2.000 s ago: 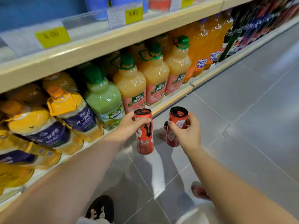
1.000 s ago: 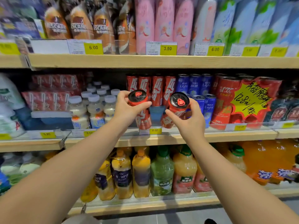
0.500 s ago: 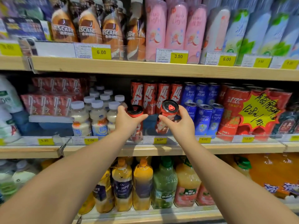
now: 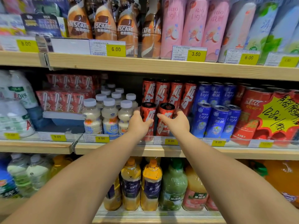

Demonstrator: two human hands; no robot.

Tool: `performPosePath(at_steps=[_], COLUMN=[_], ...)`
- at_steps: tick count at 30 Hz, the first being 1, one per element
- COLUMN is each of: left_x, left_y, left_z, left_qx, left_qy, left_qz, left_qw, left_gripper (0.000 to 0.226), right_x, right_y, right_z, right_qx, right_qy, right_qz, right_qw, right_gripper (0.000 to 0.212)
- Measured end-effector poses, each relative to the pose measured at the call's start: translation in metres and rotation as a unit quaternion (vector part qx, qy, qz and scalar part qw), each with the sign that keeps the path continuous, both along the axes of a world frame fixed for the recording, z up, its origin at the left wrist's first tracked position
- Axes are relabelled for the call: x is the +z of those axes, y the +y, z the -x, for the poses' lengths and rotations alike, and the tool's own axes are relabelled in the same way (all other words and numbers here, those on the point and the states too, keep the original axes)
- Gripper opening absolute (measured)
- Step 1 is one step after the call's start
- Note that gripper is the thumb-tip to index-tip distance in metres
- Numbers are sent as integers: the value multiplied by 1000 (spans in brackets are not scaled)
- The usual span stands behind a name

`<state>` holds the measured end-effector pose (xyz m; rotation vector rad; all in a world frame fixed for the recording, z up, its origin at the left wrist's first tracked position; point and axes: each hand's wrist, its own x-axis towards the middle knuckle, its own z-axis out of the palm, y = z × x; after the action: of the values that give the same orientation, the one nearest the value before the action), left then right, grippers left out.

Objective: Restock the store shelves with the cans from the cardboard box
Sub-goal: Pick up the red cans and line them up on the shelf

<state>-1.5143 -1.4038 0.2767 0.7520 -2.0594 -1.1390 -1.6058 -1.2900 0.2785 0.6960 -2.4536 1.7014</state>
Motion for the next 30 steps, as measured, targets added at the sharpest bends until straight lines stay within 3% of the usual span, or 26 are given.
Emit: performPosePath(at_steps=[3,7,12,18,30], left_x=[-4,-13,-14,-17,-18], left_y=[5,15,36,38,23], left_z=[-7,-16,-19,-17,-19], left_qx=[5,17,94,58,-21], left_qy=[-23,-101,-208,-203,-166], left_qz=[38,72,120,102,62], left_qw=[999,992,966,972,984], left_gripper=[28,36,65,71,87], right_x=[-2,-6,-13,-18,-20], right_y=[-4,4,18,10,6], right_z=[1,5,11,12,16], right_qx=[11,38,34,48,130], right_qy=[-18,-4,37,9,-2], right_qz=[-1,-45,-142,-111,-80], right_qw=[1000,998,989,993,988], right_gripper=[72,78,79,83,62])
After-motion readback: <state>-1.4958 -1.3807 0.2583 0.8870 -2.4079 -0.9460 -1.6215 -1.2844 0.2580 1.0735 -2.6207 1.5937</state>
